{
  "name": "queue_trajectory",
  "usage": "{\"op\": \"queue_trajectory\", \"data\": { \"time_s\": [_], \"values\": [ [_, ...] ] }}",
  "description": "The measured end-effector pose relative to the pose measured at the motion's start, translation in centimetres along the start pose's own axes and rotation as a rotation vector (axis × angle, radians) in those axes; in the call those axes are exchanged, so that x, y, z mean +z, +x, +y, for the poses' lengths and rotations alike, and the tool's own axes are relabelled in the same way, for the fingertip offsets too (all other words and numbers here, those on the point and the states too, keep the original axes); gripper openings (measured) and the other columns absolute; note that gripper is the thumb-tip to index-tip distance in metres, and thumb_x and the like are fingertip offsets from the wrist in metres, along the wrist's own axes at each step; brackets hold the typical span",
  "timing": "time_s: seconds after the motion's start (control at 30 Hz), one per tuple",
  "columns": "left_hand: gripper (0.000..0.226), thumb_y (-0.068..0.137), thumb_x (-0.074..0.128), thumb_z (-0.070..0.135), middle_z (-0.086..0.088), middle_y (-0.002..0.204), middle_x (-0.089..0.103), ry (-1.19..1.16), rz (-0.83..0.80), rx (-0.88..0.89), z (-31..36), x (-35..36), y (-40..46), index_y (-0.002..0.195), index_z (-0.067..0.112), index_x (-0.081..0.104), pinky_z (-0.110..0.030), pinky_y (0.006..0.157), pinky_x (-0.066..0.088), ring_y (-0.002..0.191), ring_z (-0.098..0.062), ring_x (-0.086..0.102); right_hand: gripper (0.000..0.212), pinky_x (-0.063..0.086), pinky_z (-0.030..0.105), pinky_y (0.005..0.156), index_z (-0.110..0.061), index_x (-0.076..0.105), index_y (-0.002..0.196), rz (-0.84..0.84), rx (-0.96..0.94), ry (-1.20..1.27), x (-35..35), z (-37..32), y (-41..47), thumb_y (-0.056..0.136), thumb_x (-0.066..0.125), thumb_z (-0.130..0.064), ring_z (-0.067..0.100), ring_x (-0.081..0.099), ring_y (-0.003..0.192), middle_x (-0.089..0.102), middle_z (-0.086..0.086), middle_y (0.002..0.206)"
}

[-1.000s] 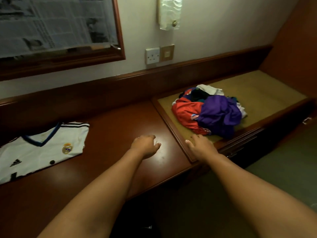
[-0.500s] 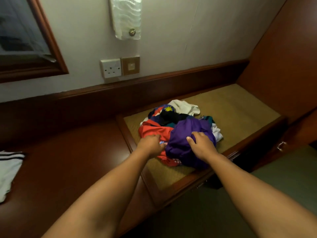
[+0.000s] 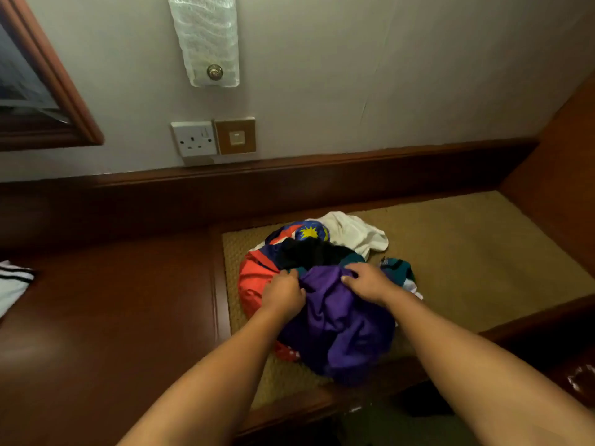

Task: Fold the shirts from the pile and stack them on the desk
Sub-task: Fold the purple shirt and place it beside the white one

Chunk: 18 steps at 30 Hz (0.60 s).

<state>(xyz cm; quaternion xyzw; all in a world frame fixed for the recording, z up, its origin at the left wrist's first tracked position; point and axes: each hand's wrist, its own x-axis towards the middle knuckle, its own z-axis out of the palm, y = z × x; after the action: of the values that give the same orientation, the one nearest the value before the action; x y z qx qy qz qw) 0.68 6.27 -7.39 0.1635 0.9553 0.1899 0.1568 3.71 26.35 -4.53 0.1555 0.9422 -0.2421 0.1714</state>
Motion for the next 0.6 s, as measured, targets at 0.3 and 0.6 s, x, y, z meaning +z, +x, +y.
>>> {"op": "queue_trajectory", "data": {
  "time_s": [0.3,0.6],
  "values": [
    [0.017,0.093,0.053,0.017,-0.013,0.093,0.071,-0.255,0.445,-0.041,3.5,-8.3,0.7,0.091,0.011,0.068,-0.036,0.072,0.045,0.092,-0.032,0.065,0.012,0.036,0.013,0.059,-0.012,0.063,0.081,0.103,-0.414,0.237,-13.5,-2.8,3.9,0.09,0.06,-0.004,0.014,0.051,0.079,0.06,0.007,0.082],
    [0.045,0.089,0.051,0.057,-0.011,0.092,0.067,0.04,0.721,0.214,11.8,-21.0,1.6,0.098,0.013,0.056,-0.036,0.064,0.039,0.087,-0.036,0.062,0.01,0.039,0.023,0.068,-0.015,0.059,0.087,0.516,-0.653,0.502,-28.7,-6.4,2.8,0.093,0.056,-0.007,0.013,0.049,0.076,0.057,0.003,0.081]
  ]
}}
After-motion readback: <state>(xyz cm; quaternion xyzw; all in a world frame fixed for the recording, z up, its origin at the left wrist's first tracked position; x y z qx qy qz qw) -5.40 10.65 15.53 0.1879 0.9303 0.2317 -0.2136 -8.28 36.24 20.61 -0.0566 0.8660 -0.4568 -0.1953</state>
